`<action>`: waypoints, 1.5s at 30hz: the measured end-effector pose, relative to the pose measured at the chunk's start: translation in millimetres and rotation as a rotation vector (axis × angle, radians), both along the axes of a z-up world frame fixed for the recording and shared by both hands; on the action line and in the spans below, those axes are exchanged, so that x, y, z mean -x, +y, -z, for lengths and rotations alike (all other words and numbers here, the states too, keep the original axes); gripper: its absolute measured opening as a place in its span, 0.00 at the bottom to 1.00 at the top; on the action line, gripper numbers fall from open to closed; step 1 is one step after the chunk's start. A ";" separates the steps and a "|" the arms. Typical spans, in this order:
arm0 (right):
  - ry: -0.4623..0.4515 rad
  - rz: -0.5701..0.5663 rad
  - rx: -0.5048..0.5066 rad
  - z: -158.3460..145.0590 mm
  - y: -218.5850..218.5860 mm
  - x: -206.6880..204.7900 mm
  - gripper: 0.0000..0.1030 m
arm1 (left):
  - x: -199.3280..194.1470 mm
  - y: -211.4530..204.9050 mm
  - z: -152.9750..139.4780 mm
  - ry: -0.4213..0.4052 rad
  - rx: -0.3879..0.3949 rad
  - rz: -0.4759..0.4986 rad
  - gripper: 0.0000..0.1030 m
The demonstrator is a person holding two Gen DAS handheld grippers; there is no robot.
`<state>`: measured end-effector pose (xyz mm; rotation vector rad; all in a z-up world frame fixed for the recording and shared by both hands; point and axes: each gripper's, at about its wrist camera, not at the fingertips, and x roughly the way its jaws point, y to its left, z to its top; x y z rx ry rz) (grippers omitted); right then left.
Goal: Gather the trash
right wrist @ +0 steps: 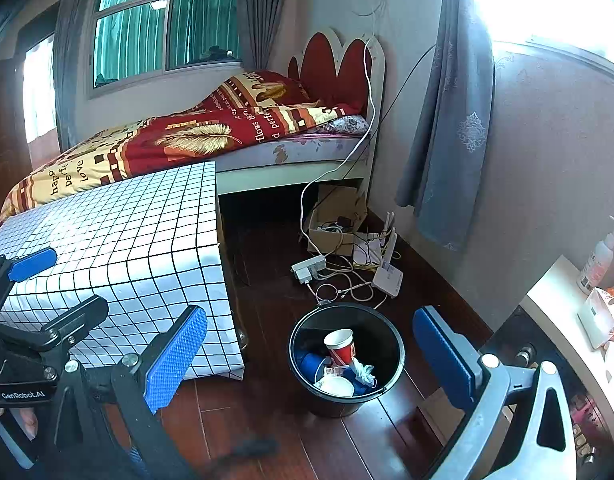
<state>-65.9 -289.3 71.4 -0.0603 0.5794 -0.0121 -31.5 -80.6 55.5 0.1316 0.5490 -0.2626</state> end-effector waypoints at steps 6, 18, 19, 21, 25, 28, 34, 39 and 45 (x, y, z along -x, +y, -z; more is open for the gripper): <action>0.000 0.000 0.000 -0.1 0.4 0.1 1.00 | 0.6 0.1 0.4 -0.003 0.001 0.004 1.00; 0.006 -0.001 0.006 -0.3 -0.1 -1.2 1.00 | -1.3 -2.7 0.3 -0.004 0.002 0.016 1.00; 0.008 -0.002 0.005 -0.1 -0.2 -1.4 1.00 | -1.4 -2.9 0.1 -0.004 0.003 0.019 1.00; 0.009 -0.002 0.005 -0.2 -0.1 -1.8 1.00 | -2.0 -3.5 -0.2 -0.004 0.004 0.024 1.00; 0.007 -0.004 0.002 0.1 -0.7 -2.4 1.00 | -1.7 -3.5 -0.6 -0.004 0.005 0.028 1.00; 0.009 -0.003 0.004 0.7 -1.5 -3.4 1.00 | -1.7 -3.3 -0.5 -0.004 0.006 0.031 1.00; 0.009 -0.002 0.003 1.2 -1.8 -3.3 1.00 | -1.4 -2.1 1.1 -0.002 0.010 0.034 1.00; 0.013 -0.006 0.003 3.0 -0.7 -3.4 1.00 | -0.7 -1.8 2.3 0.001 0.006 0.038 1.00; 0.012 -0.011 0.006 5.0 1.1 -2.6 1.00 | 1.4 -4.1 1.2 -0.001 0.005 0.057 1.00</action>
